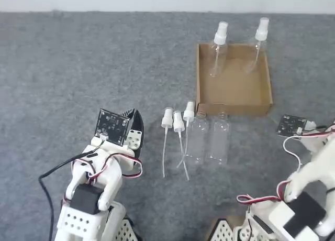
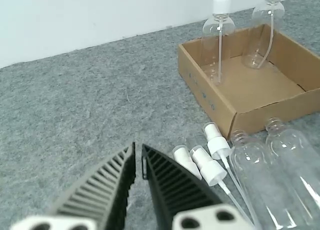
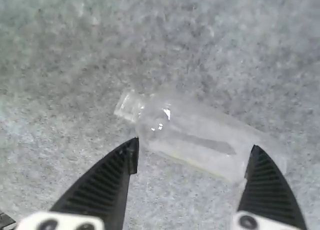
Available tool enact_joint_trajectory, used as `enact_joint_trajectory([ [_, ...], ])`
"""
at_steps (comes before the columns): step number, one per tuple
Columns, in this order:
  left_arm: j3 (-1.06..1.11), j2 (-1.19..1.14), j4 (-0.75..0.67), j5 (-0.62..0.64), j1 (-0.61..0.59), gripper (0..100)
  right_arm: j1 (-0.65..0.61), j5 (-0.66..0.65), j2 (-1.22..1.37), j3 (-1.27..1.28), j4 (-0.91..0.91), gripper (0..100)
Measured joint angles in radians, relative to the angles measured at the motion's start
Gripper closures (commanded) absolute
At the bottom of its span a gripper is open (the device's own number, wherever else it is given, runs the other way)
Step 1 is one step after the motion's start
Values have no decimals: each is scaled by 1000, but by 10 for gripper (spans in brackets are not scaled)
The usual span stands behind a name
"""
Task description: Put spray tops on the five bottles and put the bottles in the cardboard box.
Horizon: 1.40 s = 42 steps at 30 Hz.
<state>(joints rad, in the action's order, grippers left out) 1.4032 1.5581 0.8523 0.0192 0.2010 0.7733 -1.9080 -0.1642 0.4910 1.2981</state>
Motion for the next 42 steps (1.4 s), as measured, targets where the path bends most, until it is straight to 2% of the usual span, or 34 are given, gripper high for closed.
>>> enact_joint_trajectory([
  [13,0,0,0,0,0,989,8,64,0,0,-31,724],
  [16,0,0,0,0,0,989,17,129,0,-3,-32,789],
  [20,0,0,0,0,0,989,23,361,0,-8,-32,844],
  [26,0,0,0,0,0,989,35,922,0,-21,-32,842],
  [29,0,0,0,0,0,989,77,1114,0,-32,-32,864],
  [33,0,0,0,0,0,989,120,1152,0,0,-32,996],
  [37,0,0,0,0,0,989,157,1099,0,48,-49,985],
  [42,0,0,0,0,0,989,155,1097,26,123,-132,991],
])
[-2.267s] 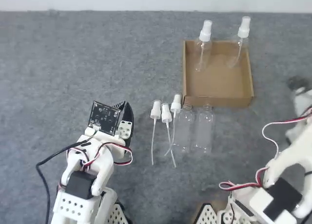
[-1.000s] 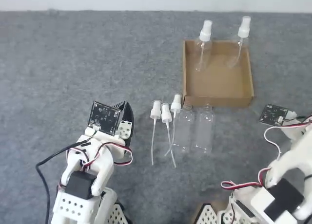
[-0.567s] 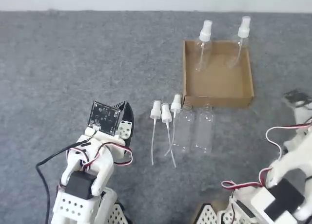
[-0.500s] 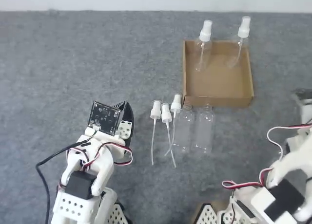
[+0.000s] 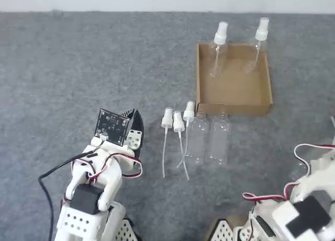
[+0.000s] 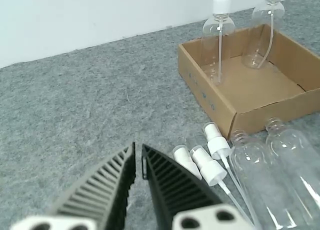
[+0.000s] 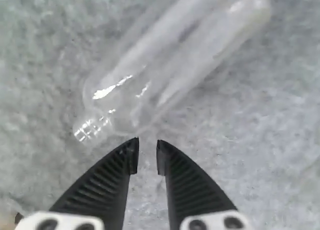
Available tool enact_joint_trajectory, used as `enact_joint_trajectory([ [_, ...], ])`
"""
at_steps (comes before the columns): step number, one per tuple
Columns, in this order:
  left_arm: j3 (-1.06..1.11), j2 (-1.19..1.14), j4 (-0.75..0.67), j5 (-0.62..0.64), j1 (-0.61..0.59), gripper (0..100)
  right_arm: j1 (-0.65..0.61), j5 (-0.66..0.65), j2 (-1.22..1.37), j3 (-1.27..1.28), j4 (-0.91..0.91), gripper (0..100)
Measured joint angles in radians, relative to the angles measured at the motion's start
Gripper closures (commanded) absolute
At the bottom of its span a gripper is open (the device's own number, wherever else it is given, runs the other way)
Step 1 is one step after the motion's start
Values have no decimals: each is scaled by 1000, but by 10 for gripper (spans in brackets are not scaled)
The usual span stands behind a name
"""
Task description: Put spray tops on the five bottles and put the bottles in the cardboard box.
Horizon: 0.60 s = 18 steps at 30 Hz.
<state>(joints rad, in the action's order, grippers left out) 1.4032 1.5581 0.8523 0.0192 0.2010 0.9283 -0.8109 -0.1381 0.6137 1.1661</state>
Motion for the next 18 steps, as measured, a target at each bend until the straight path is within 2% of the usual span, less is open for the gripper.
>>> enact_joint_trajectory([
  [10,0,0,0,0,0,989,-219,183,81,15,-48,988],
  [18,0,0,0,0,0,989,-397,311,81,-84,-40,987],
])
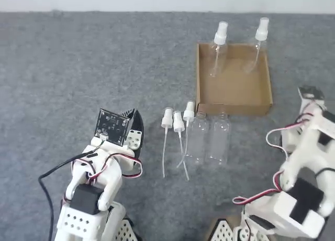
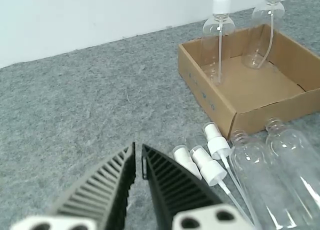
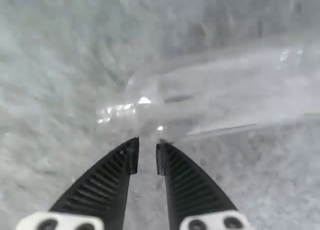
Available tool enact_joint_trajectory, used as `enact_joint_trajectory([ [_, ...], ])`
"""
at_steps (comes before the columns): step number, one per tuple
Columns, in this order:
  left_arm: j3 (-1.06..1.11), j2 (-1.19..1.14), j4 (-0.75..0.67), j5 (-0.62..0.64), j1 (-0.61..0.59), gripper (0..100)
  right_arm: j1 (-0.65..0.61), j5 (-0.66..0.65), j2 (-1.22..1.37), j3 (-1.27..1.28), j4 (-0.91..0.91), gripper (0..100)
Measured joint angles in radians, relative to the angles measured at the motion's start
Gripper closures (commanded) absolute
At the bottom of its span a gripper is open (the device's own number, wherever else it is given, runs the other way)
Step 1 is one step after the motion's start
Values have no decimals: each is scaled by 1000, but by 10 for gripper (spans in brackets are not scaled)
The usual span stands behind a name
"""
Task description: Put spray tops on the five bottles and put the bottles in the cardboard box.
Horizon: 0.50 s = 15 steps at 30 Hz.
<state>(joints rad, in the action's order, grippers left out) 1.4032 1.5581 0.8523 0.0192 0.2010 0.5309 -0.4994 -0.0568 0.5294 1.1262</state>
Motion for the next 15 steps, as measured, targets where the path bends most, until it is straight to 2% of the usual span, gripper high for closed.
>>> enact_joint_trajectory([
  [3,0,0,0,0,0,989,-32,2,0,-68,64,987],
  [5,0,0,0,0,0,989,-35,-46,0,-140,132,981],
  [11,0,0,0,0,0,989,-29,-316,9,-400,342,805],
  [15,0,0,0,0,0,989,-26,-557,12,-456,450,793],
])
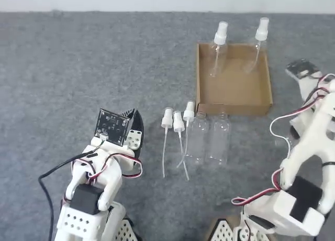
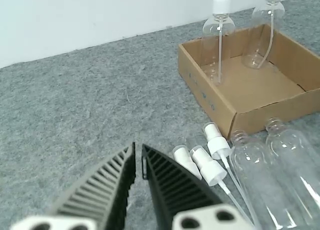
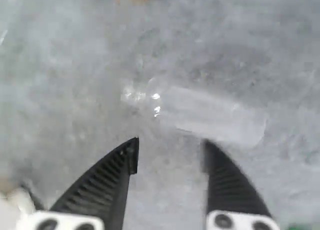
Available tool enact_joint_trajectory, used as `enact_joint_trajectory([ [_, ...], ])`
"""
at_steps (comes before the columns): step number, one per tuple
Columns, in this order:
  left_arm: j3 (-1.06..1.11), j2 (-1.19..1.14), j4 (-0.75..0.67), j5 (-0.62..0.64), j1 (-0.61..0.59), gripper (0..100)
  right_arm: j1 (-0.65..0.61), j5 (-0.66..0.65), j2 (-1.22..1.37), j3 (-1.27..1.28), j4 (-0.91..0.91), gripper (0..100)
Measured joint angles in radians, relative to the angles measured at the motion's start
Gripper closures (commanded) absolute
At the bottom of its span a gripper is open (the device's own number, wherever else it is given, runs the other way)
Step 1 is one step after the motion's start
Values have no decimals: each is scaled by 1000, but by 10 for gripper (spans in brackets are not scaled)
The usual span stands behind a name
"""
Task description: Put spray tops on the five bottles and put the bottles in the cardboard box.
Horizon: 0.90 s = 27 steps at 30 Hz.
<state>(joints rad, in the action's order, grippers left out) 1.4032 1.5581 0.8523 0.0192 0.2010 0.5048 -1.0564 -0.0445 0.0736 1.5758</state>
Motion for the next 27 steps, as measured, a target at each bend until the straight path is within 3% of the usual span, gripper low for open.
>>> enact_joint_trajectory([
  [4,0,0,0,0,0,989,5,-190,31,-3,15,792],
  [10,0,0,0,0,0,989,44,-287,190,-9,-23,791],
  [17,0,0,0,0,0,989,183,-502,222,-9,-38,749],
  [27,0,0,0,0,0,989,258,-611,222,-69,41,747],
])
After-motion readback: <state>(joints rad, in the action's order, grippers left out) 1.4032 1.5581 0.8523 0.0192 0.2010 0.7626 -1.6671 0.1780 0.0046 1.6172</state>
